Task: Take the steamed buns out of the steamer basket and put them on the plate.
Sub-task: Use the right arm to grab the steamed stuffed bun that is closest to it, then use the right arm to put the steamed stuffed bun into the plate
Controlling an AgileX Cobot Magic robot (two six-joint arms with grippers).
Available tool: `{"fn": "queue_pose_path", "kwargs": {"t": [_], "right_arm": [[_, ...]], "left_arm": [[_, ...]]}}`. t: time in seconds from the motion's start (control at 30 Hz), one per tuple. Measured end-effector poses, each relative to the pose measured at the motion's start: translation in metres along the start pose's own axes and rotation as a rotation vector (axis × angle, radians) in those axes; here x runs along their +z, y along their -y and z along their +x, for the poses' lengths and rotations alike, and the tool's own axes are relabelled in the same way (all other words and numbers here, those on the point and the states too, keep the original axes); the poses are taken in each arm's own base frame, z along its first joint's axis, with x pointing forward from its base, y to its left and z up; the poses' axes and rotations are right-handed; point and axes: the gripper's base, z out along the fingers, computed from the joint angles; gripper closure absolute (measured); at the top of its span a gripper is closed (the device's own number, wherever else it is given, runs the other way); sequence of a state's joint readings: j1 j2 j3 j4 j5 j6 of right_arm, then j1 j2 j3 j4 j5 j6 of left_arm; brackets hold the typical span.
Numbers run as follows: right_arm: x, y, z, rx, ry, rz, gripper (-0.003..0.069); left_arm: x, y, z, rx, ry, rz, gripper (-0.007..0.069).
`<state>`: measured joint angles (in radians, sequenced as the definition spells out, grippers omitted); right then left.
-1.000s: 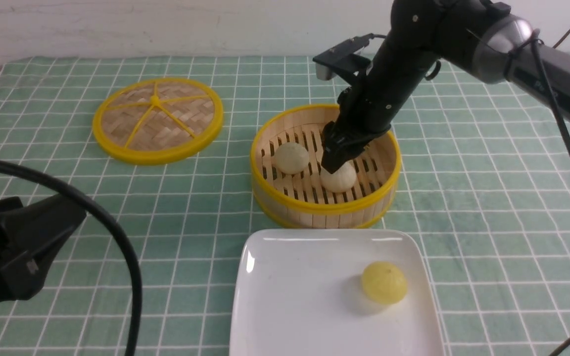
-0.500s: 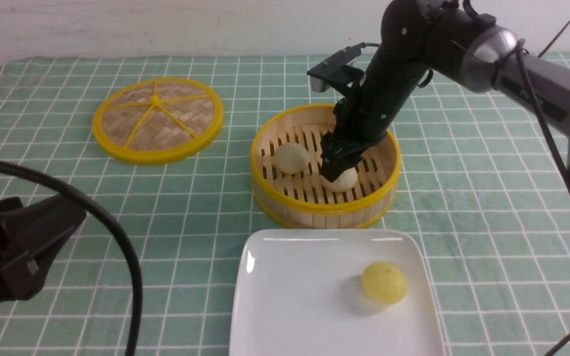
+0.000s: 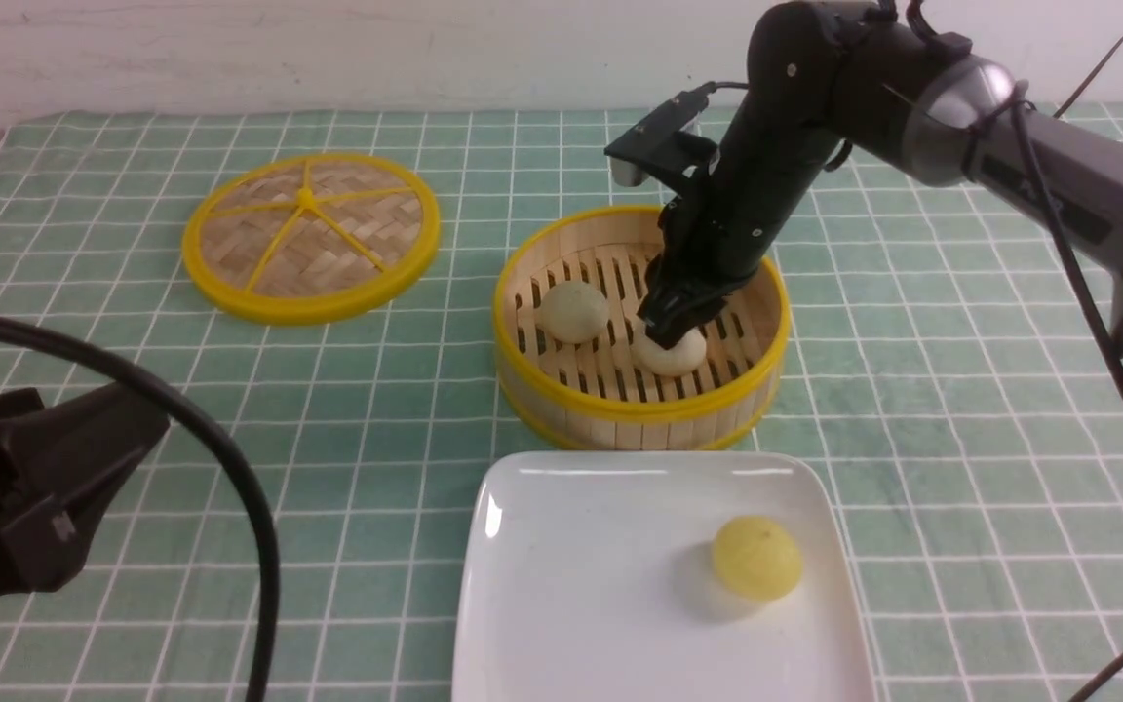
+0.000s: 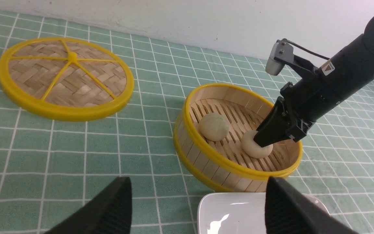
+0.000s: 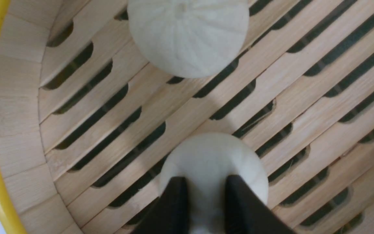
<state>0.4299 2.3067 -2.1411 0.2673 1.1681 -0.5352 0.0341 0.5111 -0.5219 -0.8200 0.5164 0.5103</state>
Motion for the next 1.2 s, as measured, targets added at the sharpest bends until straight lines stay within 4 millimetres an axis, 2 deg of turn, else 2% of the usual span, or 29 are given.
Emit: {"fn": "queue_pose_path", "kwargs": {"t": [0.03,0.07,0.33,0.43,0.5,0.53,0.57,0.7,0.73,0.77,0.8,0.87,1.07,1.2], "right_arm": [[0.0,-0.001,0.0,-0.008,0.0,0.0,0.061],[0.0,-0.001,0.0,-0.009,0.001,0.0,0.0635],[0.0,0.0,-0.002,-0.027,0.012,0.012,0.0641],[-0.012,0.0,-0.007,-0.045,0.036,0.037,0.0641],[-0.032,-0.003,-0.014,-0.059,0.067,0.049,0.0641],[-0.034,-0.003,-0.014,-0.06,0.07,0.051,0.0641],[-0.061,-0.008,-0.021,-0.078,0.115,0.069,0.0641],[-0.139,-0.024,-0.031,-0.103,0.263,0.134,0.0641],[-0.153,-0.028,-0.032,-0.103,0.292,0.146,0.0641],[-0.158,-0.029,-0.032,-0.104,0.303,0.151,0.0641],[-0.18,-0.036,-0.032,-0.102,0.346,0.168,0.0641],[-0.207,-0.045,-0.028,-0.077,0.396,0.18,0.0641],[-0.242,-0.061,-0.021,0.003,0.471,0.146,0.0641],[-0.25,-0.069,-0.014,0.051,0.476,0.109,0.0641]], "left_arm": [[0.0,0.0,0.0,0.002,-0.001,-0.001,0.0081],[0.0,0.0,0.0,0.005,-0.001,-0.003,0.0081],[0.0,0.0,0.0,0.01,-0.003,-0.005,0.0081],[0.0,-0.001,0.0,0.015,-0.004,-0.007,0.0081],[0.0,-0.001,0.001,0.021,-0.006,-0.01,0.0081],[0.0,-0.001,0.001,0.022,-0.006,-0.011,0.0081],[0.0,-0.001,0.001,0.028,-0.008,-0.014,0.0081],[0.0,-0.001,0.001,0.031,-0.009,-0.016,0.0081],[0.0,-0.001,0.001,0.032,-0.009,-0.016,0.0081],[0.0,-0.001,0.001,0.032,-0.009,-0.016,0.0081],[0.0,-0.002,0.001,0.032,-0.007,-0.017,0.0081],[0.0,-0.002,0.0,0.032,-0.001,-0.02,0.0081],[0.0,-0.002,-0.001,0.033,0.01,-0.027,0.0081],[0.0,-0.002,-0.001,0.033,0.01,-0.027,0.0081]]}}
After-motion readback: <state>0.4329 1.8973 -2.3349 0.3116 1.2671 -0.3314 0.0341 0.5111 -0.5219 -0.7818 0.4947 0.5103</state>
